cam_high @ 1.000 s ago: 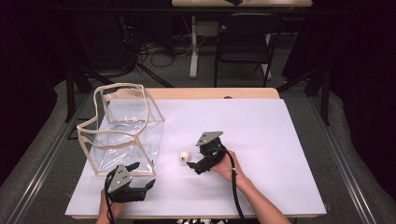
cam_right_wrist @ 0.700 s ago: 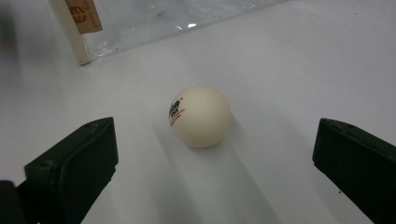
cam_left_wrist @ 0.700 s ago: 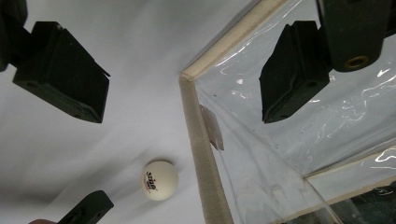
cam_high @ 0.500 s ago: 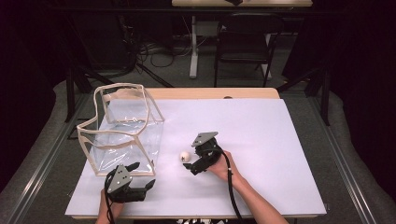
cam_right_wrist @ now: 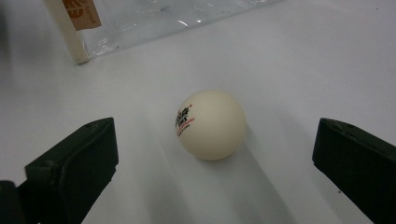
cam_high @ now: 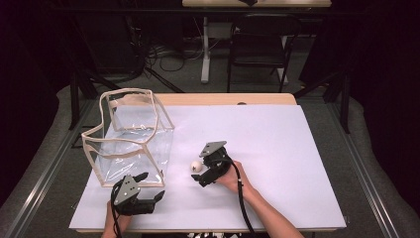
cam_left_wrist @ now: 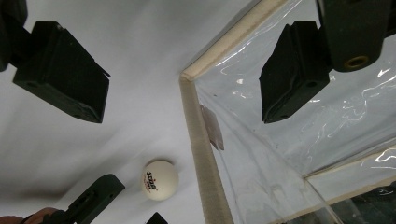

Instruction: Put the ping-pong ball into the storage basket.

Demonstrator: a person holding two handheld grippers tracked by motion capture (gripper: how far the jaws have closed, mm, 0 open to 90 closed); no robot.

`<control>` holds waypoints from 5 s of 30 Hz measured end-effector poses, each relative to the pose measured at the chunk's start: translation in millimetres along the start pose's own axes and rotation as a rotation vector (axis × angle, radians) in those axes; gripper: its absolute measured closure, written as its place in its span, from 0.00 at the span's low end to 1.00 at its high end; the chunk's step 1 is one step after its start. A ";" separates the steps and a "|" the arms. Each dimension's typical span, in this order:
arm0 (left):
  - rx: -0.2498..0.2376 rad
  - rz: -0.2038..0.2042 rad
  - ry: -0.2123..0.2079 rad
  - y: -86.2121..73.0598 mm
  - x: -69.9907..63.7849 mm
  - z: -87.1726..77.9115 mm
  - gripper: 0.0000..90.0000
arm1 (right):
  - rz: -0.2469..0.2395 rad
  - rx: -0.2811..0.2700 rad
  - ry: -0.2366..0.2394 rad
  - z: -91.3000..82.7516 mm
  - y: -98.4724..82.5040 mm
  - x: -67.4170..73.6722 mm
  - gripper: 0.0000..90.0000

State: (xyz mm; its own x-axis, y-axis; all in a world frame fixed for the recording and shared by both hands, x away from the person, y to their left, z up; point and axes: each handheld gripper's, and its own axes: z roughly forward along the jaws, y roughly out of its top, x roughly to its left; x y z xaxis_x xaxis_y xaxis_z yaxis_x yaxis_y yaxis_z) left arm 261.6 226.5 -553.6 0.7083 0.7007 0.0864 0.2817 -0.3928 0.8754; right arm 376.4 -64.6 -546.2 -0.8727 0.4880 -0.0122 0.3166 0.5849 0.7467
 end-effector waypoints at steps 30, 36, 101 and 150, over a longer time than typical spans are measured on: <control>0.003 -0.001 -0.001 0.0 0.2 0.4 0.18 | -0.038 0.032 -0.013 12.1 2.8 6.4 0.42; 0.004 -0.003 -0.002 -0.1 0.1 0.2 0.18 | -0.036 0.049 -0.016 13.8 2.4 7.0 0.47; -0.004 0.000 -0.012 0.6 -0.7 1.0 0.18 | 0.001 -0.025 -0.097 -31.2 10.9 -12.7 0.56; -0.004 0.000 -0.006 0.2 0.4 0.5 0.18 | -0.017 -0.072 -0.110 -63.0 33.9 -17.3 0.56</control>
State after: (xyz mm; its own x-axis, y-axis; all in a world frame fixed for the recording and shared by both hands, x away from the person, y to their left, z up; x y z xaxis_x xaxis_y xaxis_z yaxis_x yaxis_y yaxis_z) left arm 262.3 226.4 -553.6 0.7119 0.6973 0.0833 0.2795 -0.3901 0.8773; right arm 378.9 -94.0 -478.8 -0.8304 0.5488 -0.0957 0.2709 0.5479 0.7915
